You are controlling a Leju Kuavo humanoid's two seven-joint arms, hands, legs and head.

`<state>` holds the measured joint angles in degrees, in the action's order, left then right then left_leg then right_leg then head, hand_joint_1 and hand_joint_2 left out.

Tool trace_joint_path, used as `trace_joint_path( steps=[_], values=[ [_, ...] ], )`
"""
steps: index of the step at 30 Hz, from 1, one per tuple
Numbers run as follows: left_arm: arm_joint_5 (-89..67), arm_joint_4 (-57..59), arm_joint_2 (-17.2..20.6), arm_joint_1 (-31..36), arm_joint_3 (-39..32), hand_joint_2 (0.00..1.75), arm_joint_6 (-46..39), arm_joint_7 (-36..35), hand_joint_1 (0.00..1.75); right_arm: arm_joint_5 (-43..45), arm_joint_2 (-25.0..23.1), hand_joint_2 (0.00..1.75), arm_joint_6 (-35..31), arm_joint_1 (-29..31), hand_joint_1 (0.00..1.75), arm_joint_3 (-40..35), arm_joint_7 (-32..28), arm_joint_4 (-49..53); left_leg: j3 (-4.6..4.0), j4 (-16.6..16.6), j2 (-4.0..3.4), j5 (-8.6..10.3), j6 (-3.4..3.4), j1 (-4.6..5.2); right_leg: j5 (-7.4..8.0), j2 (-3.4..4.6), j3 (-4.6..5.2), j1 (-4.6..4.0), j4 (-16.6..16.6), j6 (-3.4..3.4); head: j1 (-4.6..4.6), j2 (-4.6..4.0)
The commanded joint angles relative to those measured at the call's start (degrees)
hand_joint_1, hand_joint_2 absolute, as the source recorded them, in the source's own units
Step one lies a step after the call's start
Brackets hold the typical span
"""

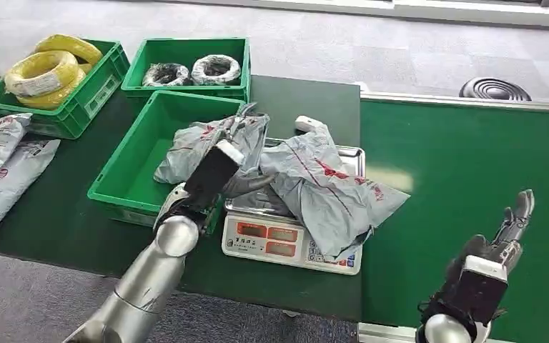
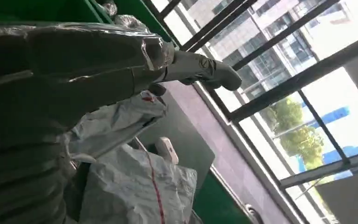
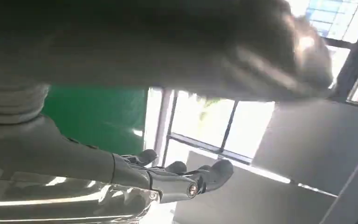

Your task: Moved the parcel from conveyor to table for the left to box.

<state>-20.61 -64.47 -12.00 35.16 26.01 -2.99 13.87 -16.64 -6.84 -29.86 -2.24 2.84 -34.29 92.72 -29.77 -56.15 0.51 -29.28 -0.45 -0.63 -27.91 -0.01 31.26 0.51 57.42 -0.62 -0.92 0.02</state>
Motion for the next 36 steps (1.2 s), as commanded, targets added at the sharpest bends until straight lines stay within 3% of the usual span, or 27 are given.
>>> trace_joint_path(
  steps=[1,7,9,15,19,24,28,29,30,36],
  values=[
    [-2.5,23.2,-5.2,11.7,5.4,1.75,1.1,-3.6,0.00,-2.9,-2.4,1.75,0.4,-1.8,0.00,-0.2,1.4,0.8,-0.22,0.0,0.26,0.21,0.03,0.00,0.15,-0.32,0.08,-0.02,-0.1,0.03,0.00,0.00],
    [-3.3,25.7,-5.5,12.9,5.9,1.75,1.1,-3.9,0.00,-3.0,-2.3,1.75,0.2,-1.6,0.00,0.0,1.3,0.7,-0.06,0.0,-0.02,0.06,0.00,0.00,0.07,-0.03,0.06,-0.01,0.0,0.03,0.00,0.00],
    [-5.3,30.4,-7.7,15.1,7.3,1.75,0.6,-6.0,0.00,-2.1,-2.5,1.75,0.6,-1.8,0.00,0.0,1.6,1.1,-0.09,0.0,0.01,0.07,0.02,-0.01,0.07,-0.05,0.09,-0.02,0.0,0.02,0.00,0.00],
    [7.3,30.6,-8.0,17.9,29.7,1.75,-1.8,-13.6,0.00,-2.7,-3.7,1.75,1.3,-3.4,0.00,-0.4,2.3,6.1,-0.14,-0.1,0.12,0.04,0.03,0.01,0.01,-0.15,0.08,0.00,0.0,-0.01,0.00,0.00],
    [8.9,30.7,-8.0,18.0,31.6,1.75,-2.8,-14.1,0.00,-2.8,-3.8,1.75,1.4,-3.6,0.00,-0.4,2.4,6.4,-0.10,0.0,0.07,0.04,0.02,0.03,0.04,-0.08,0.07,0.02,0.0,0.01,-0.02,0.00],
    [11.8,32.4,-8.0,19.8,45.3,1.75,0.5,-21.2,0.00,-3.5,-4.6,1.75,1.5,-4.7,0.00,0.1,2.2,8.4,-0.10,0.0,0.08,0.04,0.00,0.02,0.02,-0.10,0.08,0.01,0.0,0.02,0.00,0.00],
    [13.1,34.3,-8.0,19.4,51.0,1.75,2.3,-22.6,0.03,-2.9,-5.2,1.75,2.3,-4.7,0.00,1.1,1.7,8.7,-0.06,0.0,0.03,0.05,0.03,0.01,0.07,-0.04,0.05,0.00,-0.1,0.01,-0.02,0.00],
    [13.0,34.6,-8.0,19.3,52.0,1.75,2.3,-22.9,0.26,-2.7,-5.3,1.75,2.5,-4.6,0.00,1.3,1.5,8.7,0.00,0.0,0.01,0.01,0.02,0.02,0.04,0.02,0.01,0.01,0.0,0.00,0.00,0.00],
    [11.9,34.9,-8.0,19.2,53.3,1.75,2.2,-23.7,1.17,-2.7,-5.4,1.75,2.5,-4.5,0.00,1.4,1.4,8.7,-0.02,0.1,-0.04,0.04,0.03,0.03,0.08,0.04,0.03,0.01,-0.1,0.00,-0.02,0.00],
    [8.5,35.6,-8.0,18.1,55.1,1.75,2.6,-25.7,1.66,-1.5,-5.2,1.75,3.1,-3.9,0.00,0.7,0.4,6.8,0.03,0.1,-0.03,0.04,0.02,0.03,0.06,0.03,-0.05,0.01,-0.1,0.01,-0.02,0.00]
  ],
)
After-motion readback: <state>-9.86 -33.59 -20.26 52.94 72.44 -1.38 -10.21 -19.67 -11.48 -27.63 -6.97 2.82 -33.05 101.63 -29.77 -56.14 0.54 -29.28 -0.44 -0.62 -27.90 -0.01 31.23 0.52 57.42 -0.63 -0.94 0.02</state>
